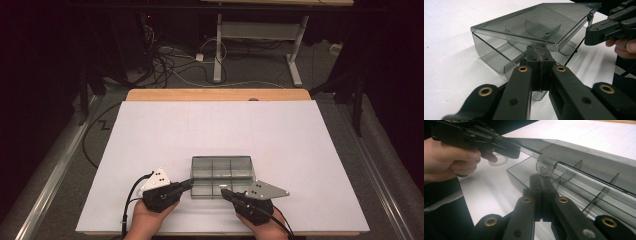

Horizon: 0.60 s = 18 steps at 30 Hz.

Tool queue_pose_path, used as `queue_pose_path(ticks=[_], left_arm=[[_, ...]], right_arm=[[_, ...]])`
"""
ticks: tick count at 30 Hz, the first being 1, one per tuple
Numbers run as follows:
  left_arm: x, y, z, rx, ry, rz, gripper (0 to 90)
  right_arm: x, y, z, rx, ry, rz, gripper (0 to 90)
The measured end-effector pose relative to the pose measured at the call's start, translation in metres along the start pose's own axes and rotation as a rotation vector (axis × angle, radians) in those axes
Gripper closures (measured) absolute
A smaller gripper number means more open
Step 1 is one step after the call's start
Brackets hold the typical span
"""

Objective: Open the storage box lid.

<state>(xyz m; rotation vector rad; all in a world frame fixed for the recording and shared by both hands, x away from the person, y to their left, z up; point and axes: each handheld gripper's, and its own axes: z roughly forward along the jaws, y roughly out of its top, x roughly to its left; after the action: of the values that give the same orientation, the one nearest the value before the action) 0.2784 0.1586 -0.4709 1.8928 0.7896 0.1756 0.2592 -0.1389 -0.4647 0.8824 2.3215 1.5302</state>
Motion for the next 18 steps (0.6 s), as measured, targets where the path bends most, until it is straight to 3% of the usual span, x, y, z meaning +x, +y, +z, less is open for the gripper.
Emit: queue_pose_path(ticks=[9,18], left_arm=[[0.003,0.001,0.0,-0.01,-0.004,-0.002,87.5],[0.006,0.005,0.003,-0.017,-0.015,0.001,87.5]], right_arm=[[-0.011,-0.007,-0.013,0.01,-0.037,-0.011,90.0],[-0.027,-0.013,-0.038,-0.016,-0.11,0.024,90.0]])
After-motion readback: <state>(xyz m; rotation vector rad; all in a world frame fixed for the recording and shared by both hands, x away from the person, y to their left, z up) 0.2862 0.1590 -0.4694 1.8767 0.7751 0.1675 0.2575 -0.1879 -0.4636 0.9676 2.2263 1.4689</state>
